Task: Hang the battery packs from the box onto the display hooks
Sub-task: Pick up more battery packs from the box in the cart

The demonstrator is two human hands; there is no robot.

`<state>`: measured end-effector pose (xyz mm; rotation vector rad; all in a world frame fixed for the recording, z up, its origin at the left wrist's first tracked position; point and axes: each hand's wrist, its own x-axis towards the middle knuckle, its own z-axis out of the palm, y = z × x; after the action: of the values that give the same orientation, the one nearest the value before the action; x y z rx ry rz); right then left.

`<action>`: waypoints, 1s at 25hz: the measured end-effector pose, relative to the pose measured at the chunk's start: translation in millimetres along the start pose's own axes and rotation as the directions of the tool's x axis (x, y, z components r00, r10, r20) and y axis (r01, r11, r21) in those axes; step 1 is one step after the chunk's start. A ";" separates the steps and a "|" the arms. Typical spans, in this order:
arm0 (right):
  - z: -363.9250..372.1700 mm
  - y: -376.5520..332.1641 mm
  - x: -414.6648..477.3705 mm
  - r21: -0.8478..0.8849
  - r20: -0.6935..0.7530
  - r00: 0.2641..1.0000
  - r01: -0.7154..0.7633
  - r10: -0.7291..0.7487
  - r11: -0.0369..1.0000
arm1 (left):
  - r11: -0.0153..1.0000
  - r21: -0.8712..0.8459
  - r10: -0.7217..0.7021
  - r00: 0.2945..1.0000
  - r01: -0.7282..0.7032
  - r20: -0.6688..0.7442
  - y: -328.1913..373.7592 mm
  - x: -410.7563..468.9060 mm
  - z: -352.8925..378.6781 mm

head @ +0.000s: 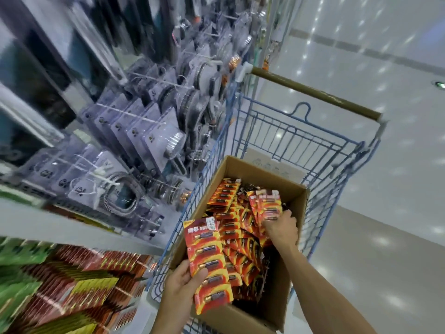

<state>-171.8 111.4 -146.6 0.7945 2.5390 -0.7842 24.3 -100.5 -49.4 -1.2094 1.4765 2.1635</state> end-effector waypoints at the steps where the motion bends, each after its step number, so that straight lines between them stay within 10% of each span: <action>1: -3.2 2.3 -8.5 0.017 0.006 1.000 0.030 -0.030 0.999 | 0.999 -0.036 -0.001 1.000 0.001 -0.007 3.1 -4.3 -2.0; 6: -34.9 -2.7 -87.3 0.607 0.400 0.917 -0.258 -0.008 0.752 | 0.960 -0.260 0.095 0.995 -0.102 -0.041 28.8 -48.4 -11.7; 16: -93.9 -65.5 -281.2 0.700 0.669 0.526 -0.207 -0.525 0.684 | 0.840 -0.445 0.294 0.950 -0.311 -0.107 56.7 -173.2 -73.9; 25: -103.9 -103.4 -395.2 0.693 0.715 0.314 -0.196 -0.625 0.694 | 0.605 -0.555 0.253 0.799 -0.571 -0.545 44.9 -270.4 -128.6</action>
<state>53.4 -57.0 167.4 -0.0493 1.1848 -1.7273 227.7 -168.9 164.2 -1.8027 1.1601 3.1497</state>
